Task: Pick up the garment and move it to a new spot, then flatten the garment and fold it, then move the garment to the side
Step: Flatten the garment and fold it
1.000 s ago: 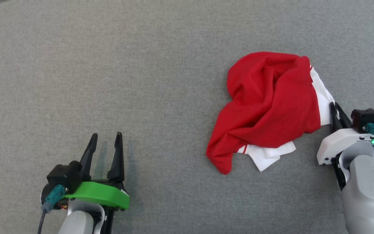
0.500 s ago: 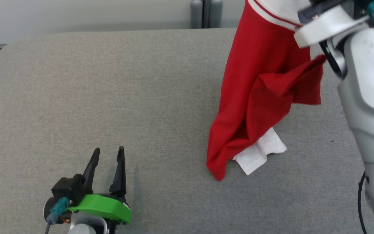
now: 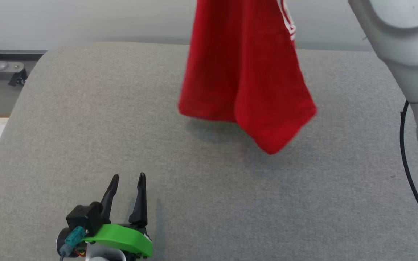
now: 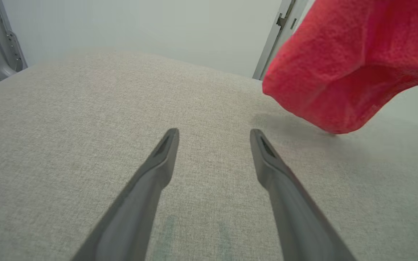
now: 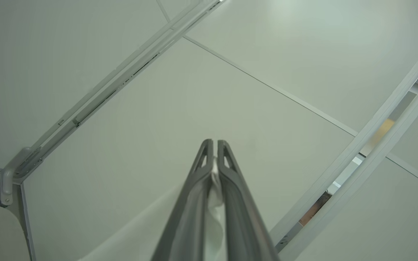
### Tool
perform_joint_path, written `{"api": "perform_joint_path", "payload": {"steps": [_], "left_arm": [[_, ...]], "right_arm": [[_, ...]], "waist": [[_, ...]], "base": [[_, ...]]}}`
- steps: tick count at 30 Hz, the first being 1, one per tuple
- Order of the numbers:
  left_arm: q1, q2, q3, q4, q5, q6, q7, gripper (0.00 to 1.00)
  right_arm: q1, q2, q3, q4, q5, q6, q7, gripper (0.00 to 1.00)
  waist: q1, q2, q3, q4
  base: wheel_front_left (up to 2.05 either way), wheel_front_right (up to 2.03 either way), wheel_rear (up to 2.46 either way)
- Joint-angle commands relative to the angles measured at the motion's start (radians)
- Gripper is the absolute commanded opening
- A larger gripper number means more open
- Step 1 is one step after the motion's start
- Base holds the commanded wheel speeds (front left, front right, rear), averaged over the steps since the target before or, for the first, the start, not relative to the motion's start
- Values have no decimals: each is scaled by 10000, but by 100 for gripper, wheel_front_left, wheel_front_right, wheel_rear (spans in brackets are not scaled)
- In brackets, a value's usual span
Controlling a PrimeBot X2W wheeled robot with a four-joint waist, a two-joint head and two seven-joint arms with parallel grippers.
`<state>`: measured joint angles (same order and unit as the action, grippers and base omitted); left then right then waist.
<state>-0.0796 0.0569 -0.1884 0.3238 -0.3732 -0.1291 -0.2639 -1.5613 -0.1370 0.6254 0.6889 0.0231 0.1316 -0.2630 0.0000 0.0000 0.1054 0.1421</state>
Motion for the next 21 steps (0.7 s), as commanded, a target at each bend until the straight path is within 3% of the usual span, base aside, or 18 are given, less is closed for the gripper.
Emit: {"api": "perform_joint_path", "payload": {"steps": [1, 5, 10, 15, 21], "left_arm": [[-116, 8, 22, -12, -30, -27, -1, 100], [-230, -23, 20, 0, -85, -27, -1, 100], [-206, -36, 111, -76, -75, -27, -1, 100], [-377, -38, 17, -190, 52, -27, -1, 100], [-567, 21, -186, -268, 62, -27, -1, 100]], "right_arm": [[-334, 89, -194, 250, -42, -20, -4, 0], [-304, 120, -666, 1096, -380, -20, -4, 0], [516, -614, -1442, 2550, -712, -20, 30, 0], [2380, -1825, -2650, 4015, -914, -20, 202, 0], [5121, -2688, -4631, 4807, -889, -20, 55, 0]], "waist": [[0, 0, 120, 305], [0, 0, 241, 419], [0, 0, 324, 322], [0, 0, 486, 45], [0, 0, 758, -374]], "base": [[0, 0, 0], [0, 0, 0], [0, 0, 0], [0, 0, 0], [0, 0, 0]]}}
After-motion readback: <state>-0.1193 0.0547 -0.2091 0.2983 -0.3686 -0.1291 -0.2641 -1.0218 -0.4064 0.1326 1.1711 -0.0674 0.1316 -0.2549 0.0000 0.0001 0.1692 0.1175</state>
